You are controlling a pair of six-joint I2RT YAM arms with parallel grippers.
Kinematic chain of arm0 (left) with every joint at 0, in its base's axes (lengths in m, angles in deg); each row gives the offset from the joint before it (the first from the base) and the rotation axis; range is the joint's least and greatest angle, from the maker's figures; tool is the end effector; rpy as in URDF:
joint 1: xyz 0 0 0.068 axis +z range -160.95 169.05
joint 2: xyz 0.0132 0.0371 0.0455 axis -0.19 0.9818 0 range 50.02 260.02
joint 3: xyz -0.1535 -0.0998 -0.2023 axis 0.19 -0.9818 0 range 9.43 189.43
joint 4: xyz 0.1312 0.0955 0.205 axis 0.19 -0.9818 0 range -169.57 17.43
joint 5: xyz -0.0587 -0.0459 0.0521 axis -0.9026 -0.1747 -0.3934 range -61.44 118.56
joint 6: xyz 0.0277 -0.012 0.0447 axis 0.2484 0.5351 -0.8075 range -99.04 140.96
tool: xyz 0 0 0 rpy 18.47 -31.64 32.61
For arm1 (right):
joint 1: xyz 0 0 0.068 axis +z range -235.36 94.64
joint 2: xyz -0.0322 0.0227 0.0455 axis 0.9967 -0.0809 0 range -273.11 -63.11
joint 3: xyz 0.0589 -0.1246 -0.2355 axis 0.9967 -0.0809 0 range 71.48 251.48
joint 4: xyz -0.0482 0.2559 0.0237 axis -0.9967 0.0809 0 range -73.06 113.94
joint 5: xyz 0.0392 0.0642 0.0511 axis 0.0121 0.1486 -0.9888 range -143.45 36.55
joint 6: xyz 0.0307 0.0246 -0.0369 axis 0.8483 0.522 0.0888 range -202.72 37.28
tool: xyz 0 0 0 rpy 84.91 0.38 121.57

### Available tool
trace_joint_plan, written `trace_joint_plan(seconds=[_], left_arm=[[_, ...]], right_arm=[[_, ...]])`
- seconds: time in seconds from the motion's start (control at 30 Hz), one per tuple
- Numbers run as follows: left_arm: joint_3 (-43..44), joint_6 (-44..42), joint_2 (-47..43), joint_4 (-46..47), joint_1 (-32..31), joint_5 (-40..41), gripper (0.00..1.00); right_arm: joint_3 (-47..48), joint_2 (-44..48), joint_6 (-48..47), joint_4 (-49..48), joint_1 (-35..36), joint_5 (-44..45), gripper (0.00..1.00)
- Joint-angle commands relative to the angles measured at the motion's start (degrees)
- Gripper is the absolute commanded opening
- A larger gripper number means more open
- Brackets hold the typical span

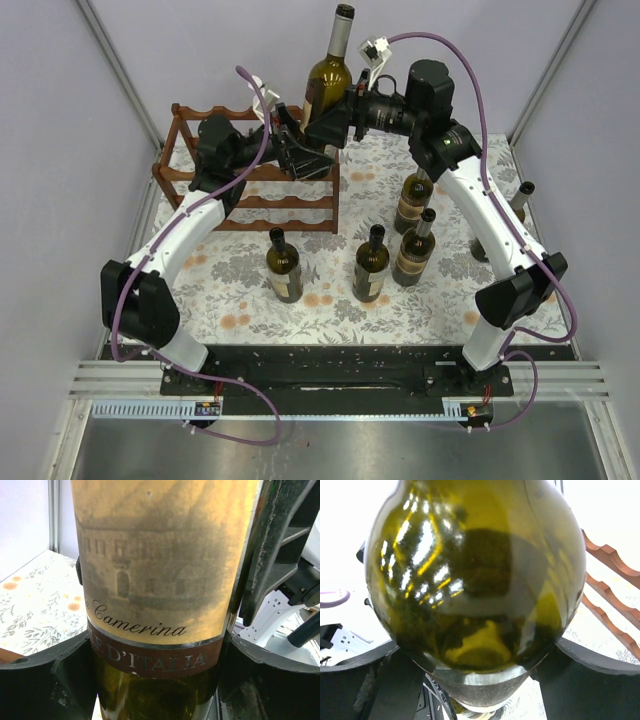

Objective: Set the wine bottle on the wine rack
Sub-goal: Pick up the wine bottle from the center of the board.

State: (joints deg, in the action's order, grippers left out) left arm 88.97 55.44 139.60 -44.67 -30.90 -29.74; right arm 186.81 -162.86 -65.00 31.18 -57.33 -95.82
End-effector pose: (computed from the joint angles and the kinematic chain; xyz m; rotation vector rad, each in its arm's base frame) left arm 0.3262 -0.1506 0.4224 0.7885 1.3560 -1.3995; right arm 0.3285 0.2021 0.4997 -0.7589 1.5024 1.1811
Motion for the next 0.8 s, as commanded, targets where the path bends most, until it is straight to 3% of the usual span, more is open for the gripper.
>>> trace_joint_plan(seconds=[0.0,0.13,0.2,0.7,0.77], left_arm=[[0.5,-6.7,-3.8,-0.6,-1.0,0.5,0.0],[0.1,-10.3,-4.2,-4.2,-0.9,0.5,0.19],[-0.1,-11.0,-4.2,-4.6,-0.6,0.3,0.3],[0.5,-12.4,-2.6,-6.9,2.5,-1.8,0.77],[1.0,-13.4,-2.2,-8.3,2.5,-2.2,0.88]], right_arm=[[1.0,1.4,-3.2,-1.1,0.8,1.8,0.16],[1.6,1.6,-5.2,0.4,0.8,3.7,0.0],[2.0,1.6,-5.8,1.0,0.8,4.3,0.0],[6.1,0.9,-9.2,3.8,0.9,6.6,0.0],[7.1,0.3,-8.9,4.0,0.8,6.6,0.0]])
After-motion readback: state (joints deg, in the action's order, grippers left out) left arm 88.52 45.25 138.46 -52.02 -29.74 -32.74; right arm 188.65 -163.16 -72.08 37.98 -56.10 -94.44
